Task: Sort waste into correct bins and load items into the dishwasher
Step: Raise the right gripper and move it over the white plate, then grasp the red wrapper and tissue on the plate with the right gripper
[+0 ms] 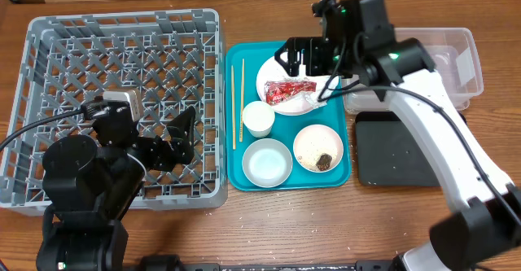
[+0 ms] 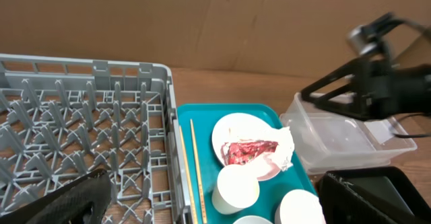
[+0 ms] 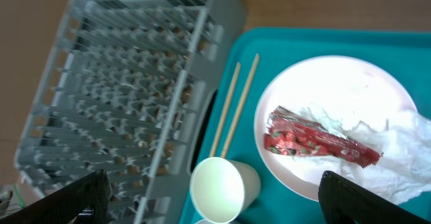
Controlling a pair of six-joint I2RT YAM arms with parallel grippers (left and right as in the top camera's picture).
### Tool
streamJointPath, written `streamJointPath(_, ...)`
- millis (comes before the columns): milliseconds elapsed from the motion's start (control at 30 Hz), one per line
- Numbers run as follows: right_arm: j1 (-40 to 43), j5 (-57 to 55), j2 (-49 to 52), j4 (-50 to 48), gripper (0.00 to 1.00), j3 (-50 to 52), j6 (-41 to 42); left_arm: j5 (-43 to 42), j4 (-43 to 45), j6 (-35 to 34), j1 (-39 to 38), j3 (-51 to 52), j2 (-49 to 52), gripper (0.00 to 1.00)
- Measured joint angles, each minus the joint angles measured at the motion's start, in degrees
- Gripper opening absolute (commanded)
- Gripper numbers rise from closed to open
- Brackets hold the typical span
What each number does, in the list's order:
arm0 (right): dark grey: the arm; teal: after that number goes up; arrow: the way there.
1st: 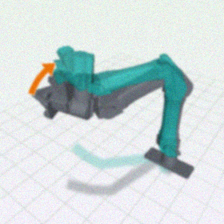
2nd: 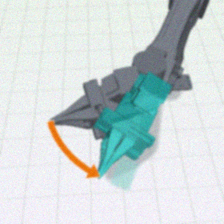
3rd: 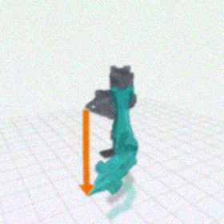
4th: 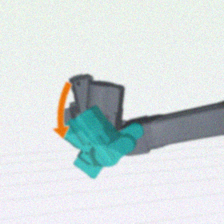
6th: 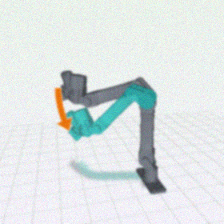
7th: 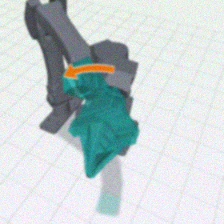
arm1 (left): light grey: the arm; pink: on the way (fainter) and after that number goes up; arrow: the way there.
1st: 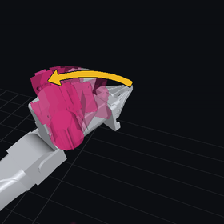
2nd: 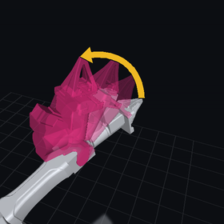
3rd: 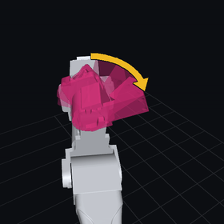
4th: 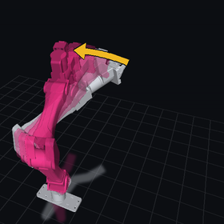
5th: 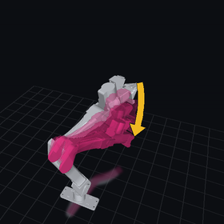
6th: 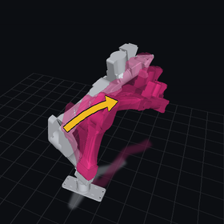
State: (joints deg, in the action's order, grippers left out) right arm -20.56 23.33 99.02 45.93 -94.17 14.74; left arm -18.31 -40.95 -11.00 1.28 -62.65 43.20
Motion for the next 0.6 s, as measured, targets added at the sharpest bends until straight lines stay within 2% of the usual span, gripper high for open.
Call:
streamJointPath(367,-1.1,-19.7,5.5,0.1,0.98,0.0,3.0,0.0,-1.8,0.0,0.0,0.0,0.0,1.00)
streamJointPath(600,-5.2,-29.6,11.1,-4.1,0.99,-0.1,-4.2,0.0,-2.8,0.0,0.0,0.0,0.0,1.00)
